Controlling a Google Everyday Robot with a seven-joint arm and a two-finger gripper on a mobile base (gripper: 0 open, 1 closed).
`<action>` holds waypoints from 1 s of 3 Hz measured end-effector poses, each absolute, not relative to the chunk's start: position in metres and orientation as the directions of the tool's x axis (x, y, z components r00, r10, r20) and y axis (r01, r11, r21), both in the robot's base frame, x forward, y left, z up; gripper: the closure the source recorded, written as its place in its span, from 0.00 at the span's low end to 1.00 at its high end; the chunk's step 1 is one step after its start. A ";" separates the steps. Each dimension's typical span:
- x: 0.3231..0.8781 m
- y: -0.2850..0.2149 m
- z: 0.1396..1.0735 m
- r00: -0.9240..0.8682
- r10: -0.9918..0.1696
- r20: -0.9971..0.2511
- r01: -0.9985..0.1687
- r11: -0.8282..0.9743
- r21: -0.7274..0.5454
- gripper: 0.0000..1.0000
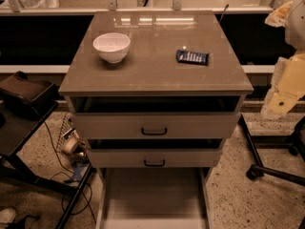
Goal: Place rxbar blueberry into white bowl
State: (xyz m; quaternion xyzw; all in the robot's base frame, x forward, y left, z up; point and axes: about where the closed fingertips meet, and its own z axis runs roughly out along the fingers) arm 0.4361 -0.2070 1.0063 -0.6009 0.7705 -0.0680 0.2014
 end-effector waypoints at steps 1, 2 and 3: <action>0.436 -0.207 1.006 -0.197 -0.953 -0.229 -0.899 0.269 -0.347 0.00; 0.449 -0.199 1.005 -0.171 -0.947 -0.273 -0.897 0.264 -0.354 0.00; 0.518 -0.164 1.005 -0.040 -0.902 -0.430 -0.893 0.226 -0.390 0.00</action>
Offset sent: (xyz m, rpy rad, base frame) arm 0.0321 0.0189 -0.0068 0.1081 -0.0369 0.0526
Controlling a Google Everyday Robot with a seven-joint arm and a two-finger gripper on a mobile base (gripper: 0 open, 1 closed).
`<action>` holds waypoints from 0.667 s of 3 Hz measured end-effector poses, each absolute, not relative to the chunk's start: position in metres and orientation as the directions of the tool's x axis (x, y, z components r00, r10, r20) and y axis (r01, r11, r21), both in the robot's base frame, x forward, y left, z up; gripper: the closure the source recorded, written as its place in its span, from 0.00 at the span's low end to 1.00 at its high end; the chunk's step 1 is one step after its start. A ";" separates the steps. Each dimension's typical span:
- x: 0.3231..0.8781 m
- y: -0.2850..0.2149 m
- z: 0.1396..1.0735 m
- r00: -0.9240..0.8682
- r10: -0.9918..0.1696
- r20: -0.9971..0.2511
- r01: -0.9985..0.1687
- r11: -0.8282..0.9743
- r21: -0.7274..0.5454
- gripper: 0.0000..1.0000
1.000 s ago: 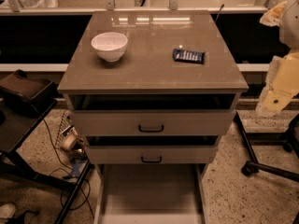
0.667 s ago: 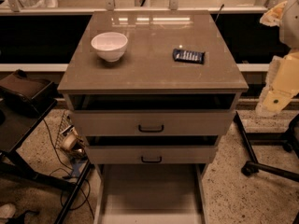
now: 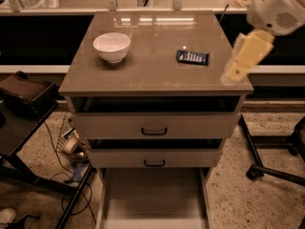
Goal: Place rxbar blueberry into white bowl
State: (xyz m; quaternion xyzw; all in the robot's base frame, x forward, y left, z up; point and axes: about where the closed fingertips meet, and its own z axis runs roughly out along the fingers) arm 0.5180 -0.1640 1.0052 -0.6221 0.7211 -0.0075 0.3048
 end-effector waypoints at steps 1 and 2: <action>0.589 -0.138 0.999 0.054 -0.837 -0.544 -0.889 0.207 -0.408 0.00; 0.664 -0.132 0.977 0.072 -0.773 -0.631 -0.890 0.236 -0.390 0.00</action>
Offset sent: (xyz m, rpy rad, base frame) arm 0.2163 0.0350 -0.0451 0.3379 -0.0692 0.1082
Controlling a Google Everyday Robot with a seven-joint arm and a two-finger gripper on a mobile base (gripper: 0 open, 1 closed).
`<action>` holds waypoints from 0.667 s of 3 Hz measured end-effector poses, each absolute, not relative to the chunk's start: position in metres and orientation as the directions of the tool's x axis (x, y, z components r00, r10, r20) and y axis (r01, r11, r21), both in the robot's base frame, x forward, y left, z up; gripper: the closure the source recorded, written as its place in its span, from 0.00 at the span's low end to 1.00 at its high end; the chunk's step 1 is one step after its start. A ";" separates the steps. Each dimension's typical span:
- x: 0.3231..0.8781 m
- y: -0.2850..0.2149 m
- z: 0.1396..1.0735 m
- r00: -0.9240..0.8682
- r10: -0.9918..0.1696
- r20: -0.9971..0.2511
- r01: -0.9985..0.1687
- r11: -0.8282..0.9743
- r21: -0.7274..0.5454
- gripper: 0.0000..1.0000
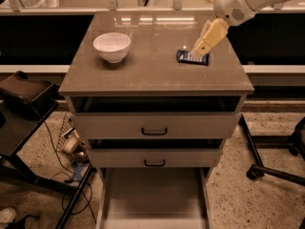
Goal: Place rxbar blueberry into white bowl
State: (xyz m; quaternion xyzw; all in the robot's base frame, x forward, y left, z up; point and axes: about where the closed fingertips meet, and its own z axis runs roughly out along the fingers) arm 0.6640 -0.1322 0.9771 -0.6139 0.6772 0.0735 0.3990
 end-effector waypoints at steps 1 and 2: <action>0.663 -0.133 0.978 0.072 -0.775 -0.628 -0.889 0.235 -0.392 0.00; 0.674 -0.145 0.955 0.011 -0.761 -0.648 -0.888 0.291 -0.357 0.00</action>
Offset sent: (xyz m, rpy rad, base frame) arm 0.0363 -0.0347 -0.0642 0.0670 0.0855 -0.1429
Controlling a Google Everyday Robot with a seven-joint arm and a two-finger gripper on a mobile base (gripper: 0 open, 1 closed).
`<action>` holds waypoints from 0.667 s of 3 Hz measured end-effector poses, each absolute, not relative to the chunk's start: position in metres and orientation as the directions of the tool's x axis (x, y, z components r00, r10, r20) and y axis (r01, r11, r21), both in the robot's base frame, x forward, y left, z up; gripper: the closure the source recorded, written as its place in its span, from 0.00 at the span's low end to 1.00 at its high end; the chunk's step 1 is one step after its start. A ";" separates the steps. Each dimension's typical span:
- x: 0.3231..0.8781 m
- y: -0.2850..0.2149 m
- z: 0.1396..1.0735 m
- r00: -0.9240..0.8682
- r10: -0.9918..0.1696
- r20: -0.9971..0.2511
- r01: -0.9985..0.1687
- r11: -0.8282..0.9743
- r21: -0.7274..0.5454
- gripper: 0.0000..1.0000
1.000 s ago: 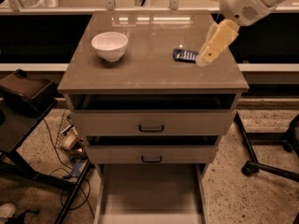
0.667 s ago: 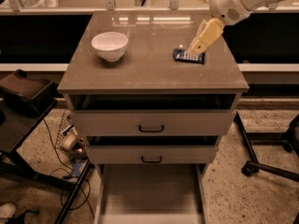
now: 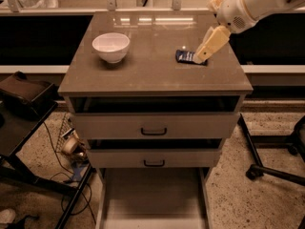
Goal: Place rxbar blueberry into white bowl
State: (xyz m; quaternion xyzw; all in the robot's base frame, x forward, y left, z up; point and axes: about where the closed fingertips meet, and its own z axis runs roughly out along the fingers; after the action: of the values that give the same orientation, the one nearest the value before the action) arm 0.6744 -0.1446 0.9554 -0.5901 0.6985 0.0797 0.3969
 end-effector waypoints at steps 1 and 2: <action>0.708 -0.164 0.913 -0.083 -0.751 -0.655 -0.883 0.360 -0.301 0.00; 0.745 -0.183 0.863 -0.193 -0.723 -0.663 -0.882 0.424 -0.205 0.00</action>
Offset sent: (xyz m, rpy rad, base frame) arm 0.1060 -0.0687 -0.1193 0.0587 0.2120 -0.2068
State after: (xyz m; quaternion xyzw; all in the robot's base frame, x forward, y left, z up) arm 0.7453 -0.1829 0.8634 -0.5250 0.7643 0.1116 0.3574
